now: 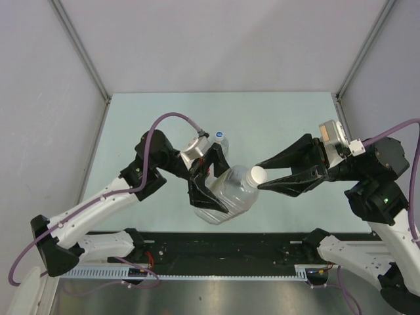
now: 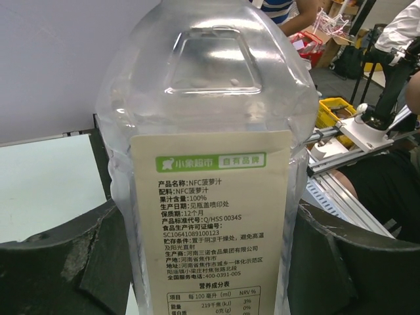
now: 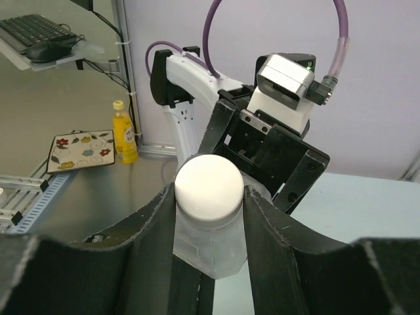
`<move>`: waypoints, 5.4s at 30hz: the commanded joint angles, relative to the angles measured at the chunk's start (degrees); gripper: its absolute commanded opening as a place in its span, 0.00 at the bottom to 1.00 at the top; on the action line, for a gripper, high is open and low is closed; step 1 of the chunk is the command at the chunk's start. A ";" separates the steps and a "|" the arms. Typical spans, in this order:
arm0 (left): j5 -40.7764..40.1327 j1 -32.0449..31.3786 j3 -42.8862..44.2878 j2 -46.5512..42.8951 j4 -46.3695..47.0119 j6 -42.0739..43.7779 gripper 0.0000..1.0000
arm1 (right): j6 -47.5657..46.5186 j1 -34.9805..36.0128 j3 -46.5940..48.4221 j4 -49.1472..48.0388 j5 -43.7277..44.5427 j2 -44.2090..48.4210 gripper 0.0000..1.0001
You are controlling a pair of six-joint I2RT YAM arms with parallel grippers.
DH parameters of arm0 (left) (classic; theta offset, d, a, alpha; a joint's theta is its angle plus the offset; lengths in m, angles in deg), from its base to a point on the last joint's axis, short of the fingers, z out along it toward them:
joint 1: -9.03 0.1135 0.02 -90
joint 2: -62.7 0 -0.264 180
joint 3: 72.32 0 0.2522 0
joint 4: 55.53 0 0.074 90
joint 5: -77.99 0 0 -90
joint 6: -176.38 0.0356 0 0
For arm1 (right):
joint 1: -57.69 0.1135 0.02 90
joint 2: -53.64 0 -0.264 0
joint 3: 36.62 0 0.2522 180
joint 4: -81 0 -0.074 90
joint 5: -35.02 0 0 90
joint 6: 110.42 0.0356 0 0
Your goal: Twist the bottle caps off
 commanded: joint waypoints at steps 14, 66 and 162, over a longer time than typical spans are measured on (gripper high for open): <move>-27.94 -0.21 3.82 -4.71 -7.60 11.79 0.00 | 6.68 -5.06 -1.12 3.76 11.24 1.84 1.00; -104.16 -26.76 4.69 4.26 -5.15 41.94 0.00 | 26.55 1.01 -3.40 3.93 58.54 -2.63 0.61; -21.79 -3.12 8.74 -1.89 -6.90 7.40 0.00 | 13.72 -11.65 -3.23 -4.51 0.35 4.22 0.98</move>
